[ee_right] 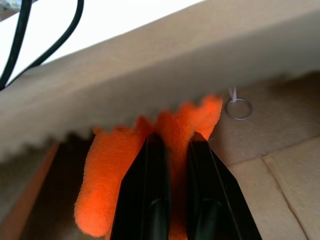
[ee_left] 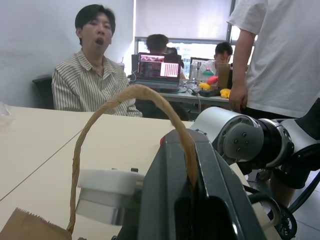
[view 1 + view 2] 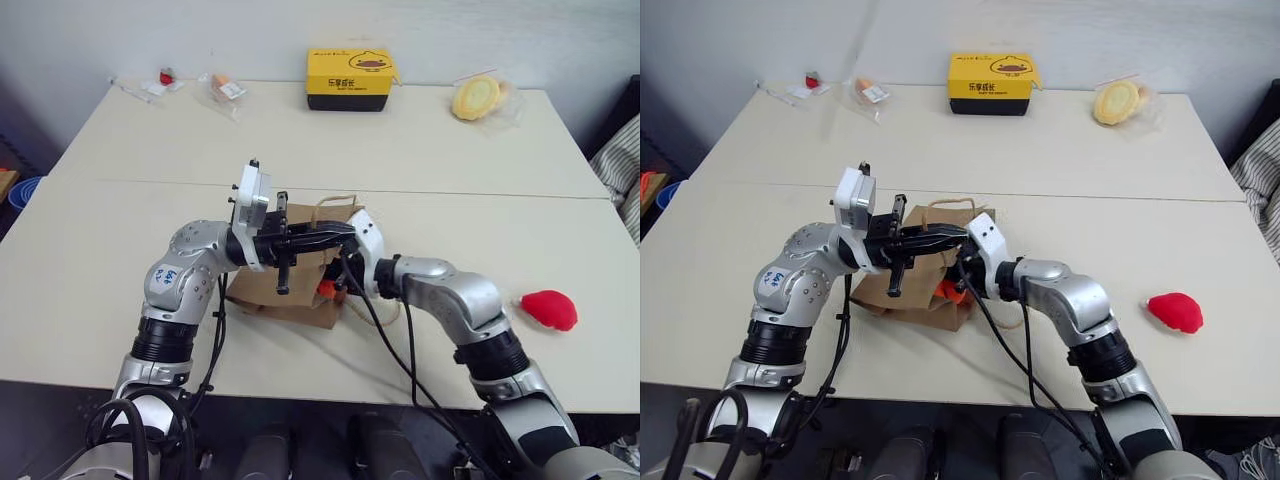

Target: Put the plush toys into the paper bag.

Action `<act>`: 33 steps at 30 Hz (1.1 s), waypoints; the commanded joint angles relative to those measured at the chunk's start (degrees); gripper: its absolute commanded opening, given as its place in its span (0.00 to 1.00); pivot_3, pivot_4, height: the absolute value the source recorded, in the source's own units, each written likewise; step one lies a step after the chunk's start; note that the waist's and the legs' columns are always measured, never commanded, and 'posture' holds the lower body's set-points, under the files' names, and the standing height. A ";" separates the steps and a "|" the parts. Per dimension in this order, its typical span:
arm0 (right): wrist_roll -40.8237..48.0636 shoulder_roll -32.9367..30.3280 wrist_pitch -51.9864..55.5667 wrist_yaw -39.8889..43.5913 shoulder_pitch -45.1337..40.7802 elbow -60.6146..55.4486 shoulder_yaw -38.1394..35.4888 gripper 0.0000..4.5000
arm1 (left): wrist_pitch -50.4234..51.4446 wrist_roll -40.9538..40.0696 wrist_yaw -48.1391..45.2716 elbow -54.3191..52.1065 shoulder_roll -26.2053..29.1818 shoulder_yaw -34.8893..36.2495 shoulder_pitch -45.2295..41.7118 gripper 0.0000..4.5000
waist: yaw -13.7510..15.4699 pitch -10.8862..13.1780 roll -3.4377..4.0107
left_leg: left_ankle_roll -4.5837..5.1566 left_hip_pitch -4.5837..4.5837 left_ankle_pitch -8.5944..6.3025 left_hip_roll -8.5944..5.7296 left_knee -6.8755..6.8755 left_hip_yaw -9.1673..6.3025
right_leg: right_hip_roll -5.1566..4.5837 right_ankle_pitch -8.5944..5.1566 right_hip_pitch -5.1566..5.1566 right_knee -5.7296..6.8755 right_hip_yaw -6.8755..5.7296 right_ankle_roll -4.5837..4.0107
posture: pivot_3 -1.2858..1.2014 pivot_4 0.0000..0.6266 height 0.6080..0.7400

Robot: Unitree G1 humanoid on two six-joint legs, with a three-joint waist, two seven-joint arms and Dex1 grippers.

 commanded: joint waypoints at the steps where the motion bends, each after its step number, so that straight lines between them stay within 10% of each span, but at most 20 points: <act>1: -1.02 2.49 -3.40 0.86 -0.67 1.70 -0.47 0.00 | -0.84 -0.31 -0.13 -1.36 -0.16 0.26 -0.56 0.00 | -0.01 0.00 0.00 | 0.00 0.00 0.00 0.00 0.00 0.00 | 0.00 0.00 0.00 0.00 0.00 0.00 | 0.52 0.24 1.00; 5: -0.88 2.49 -4.25 2.79 0.59 2.36 -1.94 0.00 | -0.82 -0.46 0.11 -1.60 -0.11 0.60 -0.45 0.00 | -0.17 0.00 0.00 | 0.00 0.00 0.00 0.01 0.00 0.00 | 0.01 0.00 -0.01 0.02 -0.01 0.00 | 0.52 0.24 1.00; 17: 5.72 -7.13 -5.32 11.62 9.66 -10.80 -11.14 0.99 | 2.74 -3.70 0.04 -3.37 2.52 3.87 -0.20 0.00 | 0.22 0.00 -0.01 | 0.00 0.00 -0.01 0.00 -0.03 0.00 | 0.00 0.00 0.01 -0.03 0.00 0.00 | 0.52 0.24 1.00; 27: 14.87 -13.84 -13.03 15.44 26.42 -24.60 -32.35 0.99 | 3.70 -4.01 -1.64 -4.13 3.79 3.43 0.39 0.00 | 0.94 0.01 -0.01 | 0.02 0.00 -0.02 0.00 -0.05 -0.02 | 0.00 0.00 0.07 -0.11 0.01 0.00 | 0.52 0.24 1.00; 33: 3.63 -14.55 -32.55 16.46 50.49 -32.92 -50.64 0.99 | 3.13 -3.79 -3.26 -2.13 3.88 3.30 -0.34 0.00 | 1.95 0.00 0.00 | 0.09 0.03 -0.06 0.00 -0.09 0.09 | 0.03 0.06 0.23 -0.41 0.09 0.10 | 0.52 0.24 1.00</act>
